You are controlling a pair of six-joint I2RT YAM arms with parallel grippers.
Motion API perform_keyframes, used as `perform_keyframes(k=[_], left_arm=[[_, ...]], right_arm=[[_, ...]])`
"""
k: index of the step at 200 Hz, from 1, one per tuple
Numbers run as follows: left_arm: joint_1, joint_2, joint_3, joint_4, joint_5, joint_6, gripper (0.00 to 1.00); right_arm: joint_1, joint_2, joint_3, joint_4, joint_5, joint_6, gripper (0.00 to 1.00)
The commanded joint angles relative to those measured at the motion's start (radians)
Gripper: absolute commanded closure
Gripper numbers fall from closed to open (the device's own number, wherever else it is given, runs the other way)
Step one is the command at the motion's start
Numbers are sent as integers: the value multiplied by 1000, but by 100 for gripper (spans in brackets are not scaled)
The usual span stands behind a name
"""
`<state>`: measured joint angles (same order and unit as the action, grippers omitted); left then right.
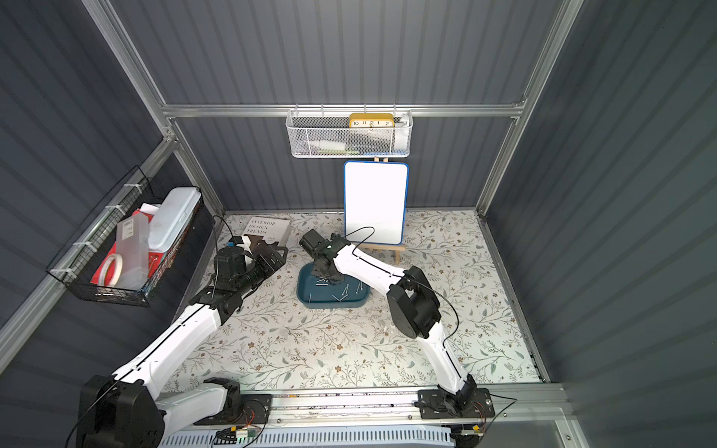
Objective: Take out the screws from the storage box
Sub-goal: Pick up the screw from the storage box.
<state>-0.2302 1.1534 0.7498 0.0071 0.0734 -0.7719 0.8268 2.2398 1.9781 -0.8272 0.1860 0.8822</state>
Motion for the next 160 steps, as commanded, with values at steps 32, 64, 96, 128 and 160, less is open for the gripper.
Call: perform_keyframes(k=[32,64,96,128,160], left_arm=[[-3,15,-52,31,39,-54,7],[-3,31,-50,48,72,-57,7],[-3,45,-41,36,95,-72,7],[-2,28,-49,35,102,-73,6],[3,29,-53,14,116,-59,6]], right_arm=[[15,69,44,-1,14,0,73],[14,107,69,-13,17,2,73],[11,126,66,13,41,1,73],[2,137,67,24,63,-1,72],[-16,151,74,48,42,-15,72]])
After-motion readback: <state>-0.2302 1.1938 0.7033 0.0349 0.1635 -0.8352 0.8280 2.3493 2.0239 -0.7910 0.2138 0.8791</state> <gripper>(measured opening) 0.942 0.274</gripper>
